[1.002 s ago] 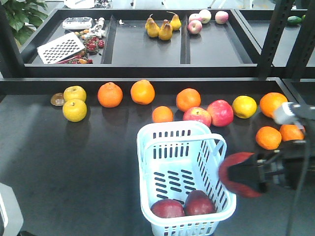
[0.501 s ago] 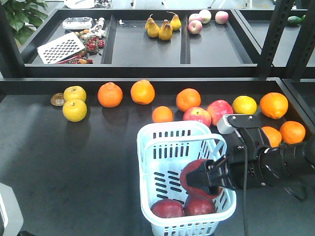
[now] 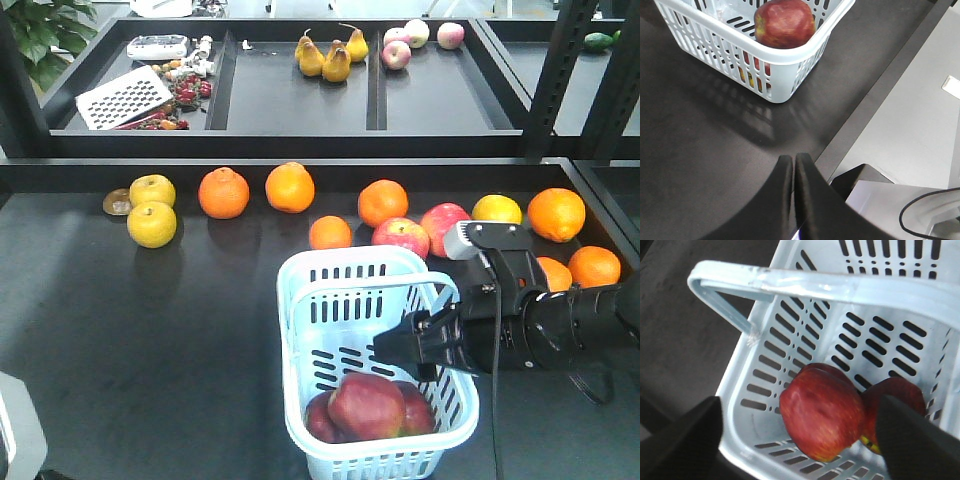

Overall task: Pick three apples into basket with both arms
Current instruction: 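Carry the apple with the right gripper into the basket and release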

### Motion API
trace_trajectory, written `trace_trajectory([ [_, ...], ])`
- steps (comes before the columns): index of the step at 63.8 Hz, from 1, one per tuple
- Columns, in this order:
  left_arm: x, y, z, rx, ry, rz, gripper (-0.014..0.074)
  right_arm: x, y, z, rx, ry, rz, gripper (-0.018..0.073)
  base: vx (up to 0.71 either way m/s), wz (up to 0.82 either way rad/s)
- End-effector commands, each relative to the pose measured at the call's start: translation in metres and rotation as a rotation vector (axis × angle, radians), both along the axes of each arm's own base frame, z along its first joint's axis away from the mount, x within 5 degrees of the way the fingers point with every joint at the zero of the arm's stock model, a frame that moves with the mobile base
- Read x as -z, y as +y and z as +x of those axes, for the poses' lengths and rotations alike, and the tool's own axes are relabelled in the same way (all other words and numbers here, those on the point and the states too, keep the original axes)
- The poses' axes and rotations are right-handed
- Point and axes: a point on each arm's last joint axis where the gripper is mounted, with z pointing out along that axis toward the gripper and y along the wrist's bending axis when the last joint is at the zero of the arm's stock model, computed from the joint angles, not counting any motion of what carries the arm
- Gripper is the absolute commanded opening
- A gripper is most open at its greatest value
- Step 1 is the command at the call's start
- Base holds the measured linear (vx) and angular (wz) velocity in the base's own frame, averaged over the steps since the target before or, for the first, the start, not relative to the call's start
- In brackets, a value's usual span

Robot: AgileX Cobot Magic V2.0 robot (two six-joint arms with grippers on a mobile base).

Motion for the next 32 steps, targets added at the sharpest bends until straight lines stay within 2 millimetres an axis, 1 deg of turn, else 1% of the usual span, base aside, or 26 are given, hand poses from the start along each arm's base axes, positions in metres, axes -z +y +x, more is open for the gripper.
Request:
trace_trajectory([
  [1, -0.011, -0.002, 0.005, -0.040, -0.028, -0.058, -0.0006, -0.015, 0.003, -0.004, -0.055, -0.029, 0.035, 0.0444, 0.00, 0.00],
  [5, -0.011, -0.002, 0.005, -0.040, -0.028, -0.058, -0.0006, -0.018, 0.004, -0.011, -0.114, -0.024, 0.039, 0.0336, 0.00, 0.00],
  [8, -0.011, -0.002, 0.005, -0.040, -0.028, -0.058, -0.0006, -0.023, 0.004, -0.016, -0.160, -0.039, 0.034, 0.0214, 0.00, 0.00],
  [15, -0.011, -0.002, 0.005, -0.040, -0.028, -0.058, -0.0006, -0.039, 0.000, -0.029, -0.198, -0.113, 0.014, -0.0016, 0.00, 0.00],
  [22, -0.011, -0.002, 0.005, -0.040, -0.028, -0.058, -0.0006, -0.058, -0.006, -0.043, -0.210, -0.219, -0.012, -0.0010, 0.00, 0.00],
  [26, -0.011, -0.002, 0.005, -0.040, -0.028, -0.058, -0.0006, -0.071, -0.012, -0.056, -0.219, -0.286, -0.034, -0.0008, 0.00, 0.00],
  [32, -0.011, -0.002, 0.005, -0.040, -0.028, -0.058, -0.0006, -0.081, -0.022, -0.075, -0.197, -0.350, -0.076, -0.0008, 0.00, 0.00],
])
